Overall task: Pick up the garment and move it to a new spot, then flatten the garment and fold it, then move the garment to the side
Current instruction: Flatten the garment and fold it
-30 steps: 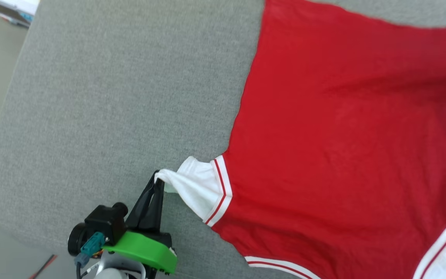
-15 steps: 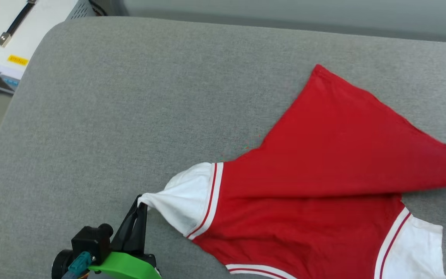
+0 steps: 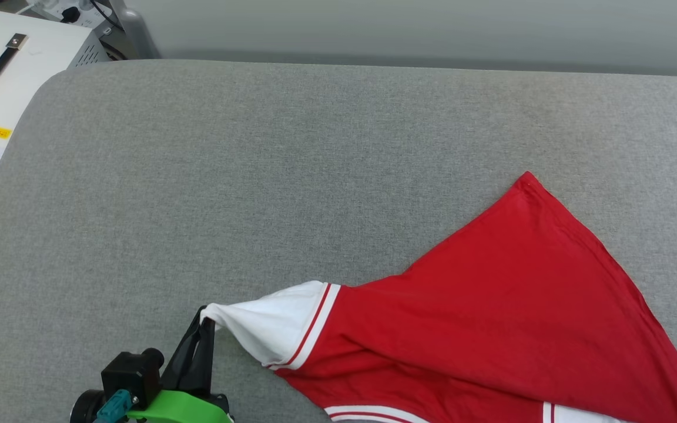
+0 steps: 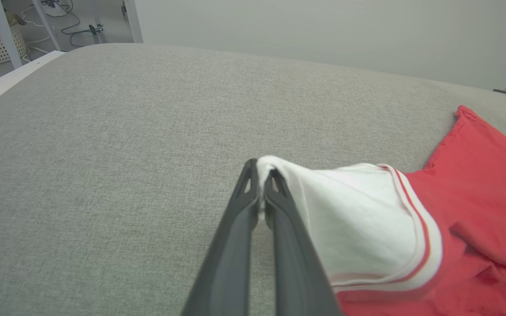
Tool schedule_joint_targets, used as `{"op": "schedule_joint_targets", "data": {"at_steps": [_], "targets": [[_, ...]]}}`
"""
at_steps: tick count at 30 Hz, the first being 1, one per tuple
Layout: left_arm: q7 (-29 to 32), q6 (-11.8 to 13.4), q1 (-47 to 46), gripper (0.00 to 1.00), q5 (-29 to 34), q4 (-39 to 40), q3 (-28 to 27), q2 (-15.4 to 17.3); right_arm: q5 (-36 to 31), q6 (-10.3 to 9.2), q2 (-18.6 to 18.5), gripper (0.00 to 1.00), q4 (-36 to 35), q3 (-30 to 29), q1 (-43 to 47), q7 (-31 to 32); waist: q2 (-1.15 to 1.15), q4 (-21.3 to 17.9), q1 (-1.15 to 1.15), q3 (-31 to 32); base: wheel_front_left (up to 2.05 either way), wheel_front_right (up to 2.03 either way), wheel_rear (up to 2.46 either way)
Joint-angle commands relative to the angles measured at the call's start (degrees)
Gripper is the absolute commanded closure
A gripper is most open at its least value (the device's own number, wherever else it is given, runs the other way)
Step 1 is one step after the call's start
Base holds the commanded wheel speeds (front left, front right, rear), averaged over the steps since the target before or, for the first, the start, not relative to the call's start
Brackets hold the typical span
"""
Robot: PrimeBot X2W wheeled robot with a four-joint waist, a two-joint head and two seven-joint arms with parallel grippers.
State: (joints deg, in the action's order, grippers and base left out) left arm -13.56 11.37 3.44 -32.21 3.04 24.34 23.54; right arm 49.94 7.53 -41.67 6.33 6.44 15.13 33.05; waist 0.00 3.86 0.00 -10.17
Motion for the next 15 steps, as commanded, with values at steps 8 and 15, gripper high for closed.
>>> {"op": "schedule_joint_targets", "data": {"at_steps": [8,15], "targets": [[-0.1,0.2,-0.2,1.0,-0.8,-1.0,0.0,0.5,-4.1,-0.04,2.0,0.0,-1.0,-4.5,-3.8,-5.6,0.0,-0.4,0.0,0.5,0.0,0.0,0.0],[-0.1,0.3,-0.8,1.0,-0.4,-0.3,0.5,0.4,-5.6,-0.04,-0.9,0.0,-9.2,-10.1,-10.0,-7.0,0.0,0.4,0.0,0.0,0.0,0.0,0.0]]}}
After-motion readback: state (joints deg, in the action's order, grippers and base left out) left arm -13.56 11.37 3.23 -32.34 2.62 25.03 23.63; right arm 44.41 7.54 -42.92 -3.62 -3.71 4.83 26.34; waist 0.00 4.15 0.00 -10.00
